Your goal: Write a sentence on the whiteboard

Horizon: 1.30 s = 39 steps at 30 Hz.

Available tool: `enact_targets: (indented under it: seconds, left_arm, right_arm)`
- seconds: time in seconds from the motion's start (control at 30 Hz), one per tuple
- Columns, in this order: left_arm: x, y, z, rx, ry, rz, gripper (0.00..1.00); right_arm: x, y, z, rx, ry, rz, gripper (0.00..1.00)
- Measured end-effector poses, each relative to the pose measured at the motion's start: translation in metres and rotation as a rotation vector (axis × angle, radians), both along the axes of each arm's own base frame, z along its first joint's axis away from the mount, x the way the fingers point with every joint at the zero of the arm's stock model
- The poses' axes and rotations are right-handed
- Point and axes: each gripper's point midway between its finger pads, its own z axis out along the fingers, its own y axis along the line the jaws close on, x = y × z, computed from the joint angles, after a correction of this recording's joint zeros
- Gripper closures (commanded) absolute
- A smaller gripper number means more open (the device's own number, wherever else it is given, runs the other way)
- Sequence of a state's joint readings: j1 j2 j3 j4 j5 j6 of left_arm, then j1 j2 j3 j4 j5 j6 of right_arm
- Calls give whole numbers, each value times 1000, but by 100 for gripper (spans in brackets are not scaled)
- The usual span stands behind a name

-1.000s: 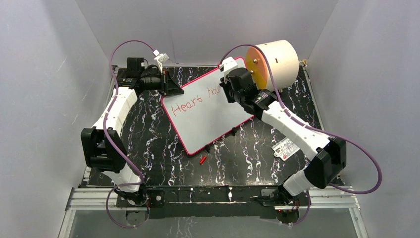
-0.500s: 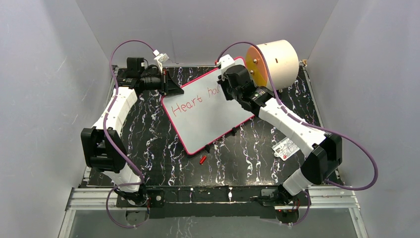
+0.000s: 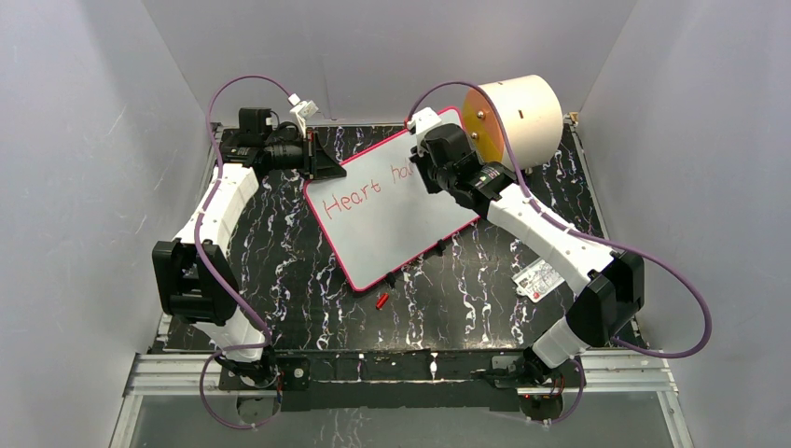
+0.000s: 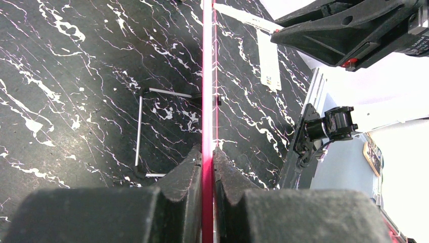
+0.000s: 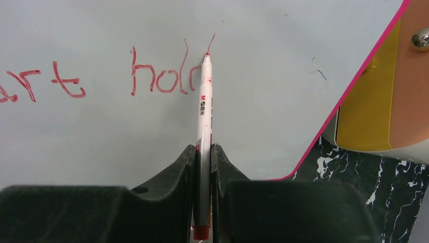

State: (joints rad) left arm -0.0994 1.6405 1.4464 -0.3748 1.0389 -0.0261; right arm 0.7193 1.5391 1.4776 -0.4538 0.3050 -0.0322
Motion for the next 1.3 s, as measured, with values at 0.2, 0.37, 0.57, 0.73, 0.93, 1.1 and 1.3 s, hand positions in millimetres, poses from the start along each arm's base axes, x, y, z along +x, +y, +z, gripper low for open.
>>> enact_targets:
  seconds: [0.2,0.37,0.57,0.73,0.93,1.1,1.3]
  left_arm:
    - [0,0,0,0,0,0,100]
    - [0,0,0,0,0,0,100]
    - [0,0,0,0,0,0,100]
    - [0,0,0,0,0,0,100]
    - [0,0,0,0,0,0,100]
    - [0,0,0,0,0,0,100]
    - [0,0,0,1,0,0,100]
  right_arm:
    - [-4,-2,-5,-12,21,3,100]
    - [-5,-3,-6,-17,28,4,100]
    - [-9,-5,-11,-31,51,9,100]
    - [-11,-6,-14,-41,64,9,100]
    - [-12,-7,-15,-43,68,7,100]
    - [-13,-8,-18,-47,72,6,100]
    - [-15,-12,-23,-66,87,-1,100]
